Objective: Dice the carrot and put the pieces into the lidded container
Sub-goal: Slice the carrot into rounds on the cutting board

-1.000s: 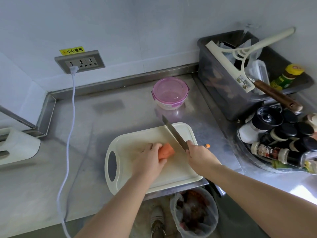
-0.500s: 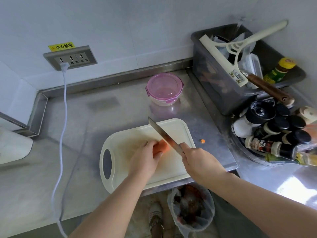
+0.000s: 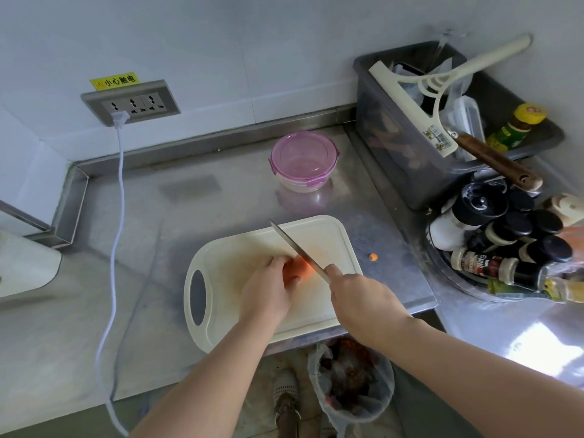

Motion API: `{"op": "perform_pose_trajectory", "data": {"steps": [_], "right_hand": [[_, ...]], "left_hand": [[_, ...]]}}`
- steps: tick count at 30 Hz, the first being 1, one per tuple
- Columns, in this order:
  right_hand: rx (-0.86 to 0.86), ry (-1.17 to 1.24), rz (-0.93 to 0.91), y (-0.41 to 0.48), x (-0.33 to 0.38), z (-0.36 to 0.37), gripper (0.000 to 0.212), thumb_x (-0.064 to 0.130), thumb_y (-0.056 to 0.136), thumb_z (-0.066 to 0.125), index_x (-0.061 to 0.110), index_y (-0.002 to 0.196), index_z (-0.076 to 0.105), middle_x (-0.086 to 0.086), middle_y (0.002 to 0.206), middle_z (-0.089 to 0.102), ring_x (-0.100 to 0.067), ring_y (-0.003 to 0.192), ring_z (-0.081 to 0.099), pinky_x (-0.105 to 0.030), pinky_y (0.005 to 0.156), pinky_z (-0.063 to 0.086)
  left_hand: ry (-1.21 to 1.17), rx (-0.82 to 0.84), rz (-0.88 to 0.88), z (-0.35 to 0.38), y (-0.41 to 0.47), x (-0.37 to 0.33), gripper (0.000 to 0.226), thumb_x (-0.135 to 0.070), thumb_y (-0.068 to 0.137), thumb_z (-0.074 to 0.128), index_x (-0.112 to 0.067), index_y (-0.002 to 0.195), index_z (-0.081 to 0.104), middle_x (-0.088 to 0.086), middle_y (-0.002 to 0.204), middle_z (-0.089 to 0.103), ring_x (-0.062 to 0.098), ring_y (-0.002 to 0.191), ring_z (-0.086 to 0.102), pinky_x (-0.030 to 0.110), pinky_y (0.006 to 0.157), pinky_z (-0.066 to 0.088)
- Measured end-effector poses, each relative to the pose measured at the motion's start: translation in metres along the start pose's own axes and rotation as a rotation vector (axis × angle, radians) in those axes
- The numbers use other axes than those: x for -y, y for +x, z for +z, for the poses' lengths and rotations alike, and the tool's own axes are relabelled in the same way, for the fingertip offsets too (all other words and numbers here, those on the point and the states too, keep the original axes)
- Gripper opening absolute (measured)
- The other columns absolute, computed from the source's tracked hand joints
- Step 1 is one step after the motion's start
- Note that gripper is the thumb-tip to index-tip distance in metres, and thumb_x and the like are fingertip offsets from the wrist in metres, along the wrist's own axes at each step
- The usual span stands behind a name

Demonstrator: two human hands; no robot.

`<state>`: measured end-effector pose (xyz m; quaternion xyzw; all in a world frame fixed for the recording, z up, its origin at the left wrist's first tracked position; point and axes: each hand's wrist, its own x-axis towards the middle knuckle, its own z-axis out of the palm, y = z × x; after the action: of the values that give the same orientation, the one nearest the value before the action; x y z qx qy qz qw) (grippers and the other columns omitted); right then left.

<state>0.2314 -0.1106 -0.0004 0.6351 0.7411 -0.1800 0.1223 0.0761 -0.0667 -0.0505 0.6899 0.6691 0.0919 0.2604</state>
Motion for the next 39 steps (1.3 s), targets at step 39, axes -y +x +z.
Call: {"op": "perform_pose_trajectory", "data": {"steps": [39], "right_hand": [[0.107,0.101,-0.015,0.042,0.001,0.013,0.036,0.000,0.092,0.038,0.008,0.127,0.036,-0.004,0.081,0.040,-0.019,0.058,0.040,-0.028,0.049,0.034]], "left_hand": [[0.035,-0.022,0.069,-0.002,0.005,-0.002,0.029,-0.032,0.091,0.059,-0.025,0.118,0.053,-0.006,0.115,0.061,0.018,0.099,0.060,0.023,0.070,0.037]]}}
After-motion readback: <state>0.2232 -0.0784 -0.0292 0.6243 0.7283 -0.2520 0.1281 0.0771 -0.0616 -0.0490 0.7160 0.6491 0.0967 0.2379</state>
